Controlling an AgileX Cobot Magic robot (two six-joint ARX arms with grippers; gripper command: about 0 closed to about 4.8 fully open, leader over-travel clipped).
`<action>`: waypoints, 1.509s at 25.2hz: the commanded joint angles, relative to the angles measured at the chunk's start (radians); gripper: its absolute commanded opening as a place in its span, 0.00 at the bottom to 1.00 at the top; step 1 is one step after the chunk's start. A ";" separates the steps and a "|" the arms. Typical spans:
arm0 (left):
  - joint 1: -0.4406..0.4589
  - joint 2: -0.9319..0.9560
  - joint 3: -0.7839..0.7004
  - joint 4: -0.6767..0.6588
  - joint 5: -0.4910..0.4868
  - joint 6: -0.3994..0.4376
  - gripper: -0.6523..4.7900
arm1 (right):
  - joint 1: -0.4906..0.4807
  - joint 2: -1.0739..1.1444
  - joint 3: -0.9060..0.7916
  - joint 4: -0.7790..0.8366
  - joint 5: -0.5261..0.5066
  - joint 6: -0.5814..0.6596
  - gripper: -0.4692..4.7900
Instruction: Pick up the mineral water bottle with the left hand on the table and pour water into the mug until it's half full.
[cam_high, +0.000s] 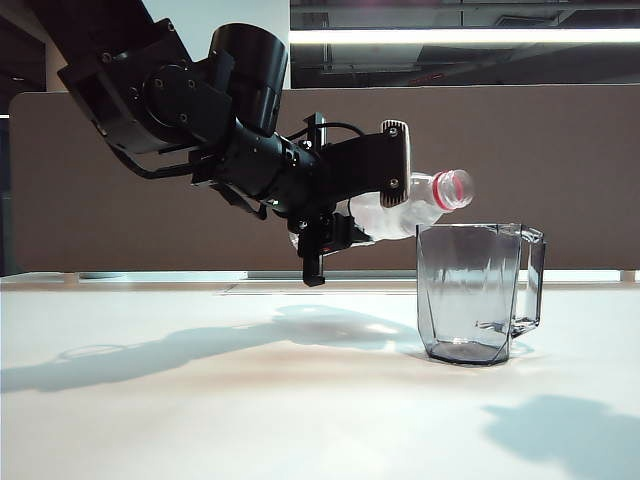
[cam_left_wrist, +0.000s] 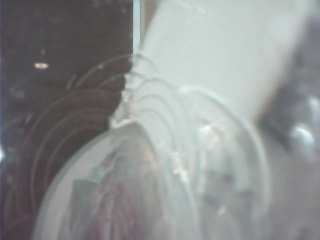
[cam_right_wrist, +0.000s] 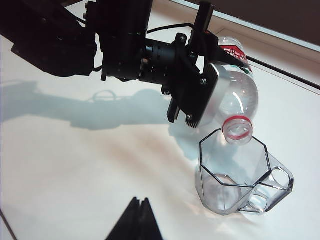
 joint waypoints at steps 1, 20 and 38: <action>0.000 -0.014 0.009 0.059 0.005 0.044 0.47 | 0.001 -0.002 0.008 -0.003 0.001 0.003 0.07; 0.001 -0.014 0.009 0.109 0.005 0.091 0.46 | 0.000 -0.003 0.008 -0.005 0.001 0.003 0.07; 0.002 -0.014 0.009 0.111 0.005 0.118 0.46 | 0.000 -0.004 0.008 -0.005 -0.002 0.003 0.07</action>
